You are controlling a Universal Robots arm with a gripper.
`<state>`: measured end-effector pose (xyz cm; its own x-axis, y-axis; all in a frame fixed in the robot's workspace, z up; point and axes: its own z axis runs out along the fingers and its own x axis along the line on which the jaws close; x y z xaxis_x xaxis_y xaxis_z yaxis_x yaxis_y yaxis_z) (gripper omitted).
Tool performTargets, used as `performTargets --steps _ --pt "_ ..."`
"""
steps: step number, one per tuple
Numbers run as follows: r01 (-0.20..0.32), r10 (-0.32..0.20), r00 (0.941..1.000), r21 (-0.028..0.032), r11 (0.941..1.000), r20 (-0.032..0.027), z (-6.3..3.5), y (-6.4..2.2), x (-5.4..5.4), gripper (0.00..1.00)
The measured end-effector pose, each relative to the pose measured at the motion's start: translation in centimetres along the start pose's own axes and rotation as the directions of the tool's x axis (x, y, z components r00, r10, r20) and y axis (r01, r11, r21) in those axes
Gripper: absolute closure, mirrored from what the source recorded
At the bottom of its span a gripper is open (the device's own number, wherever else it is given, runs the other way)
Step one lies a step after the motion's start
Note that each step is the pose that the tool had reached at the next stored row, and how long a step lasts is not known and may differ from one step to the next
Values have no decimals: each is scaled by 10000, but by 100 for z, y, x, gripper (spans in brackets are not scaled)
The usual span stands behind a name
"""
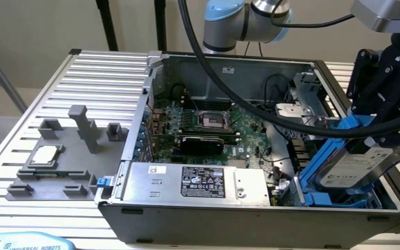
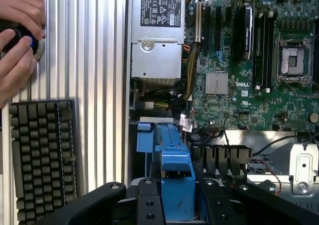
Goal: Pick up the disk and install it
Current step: 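Insert the disk into the insertion slot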
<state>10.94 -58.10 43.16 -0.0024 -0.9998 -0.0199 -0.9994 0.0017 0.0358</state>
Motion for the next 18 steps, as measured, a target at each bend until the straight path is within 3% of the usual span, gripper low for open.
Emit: performTargets --steps 4,18 --pt "4 -4 9999 -1 10000 112 11 -1 0 67" --pt "7 -7 9998 -4 10000 192 127 -8 3 67"
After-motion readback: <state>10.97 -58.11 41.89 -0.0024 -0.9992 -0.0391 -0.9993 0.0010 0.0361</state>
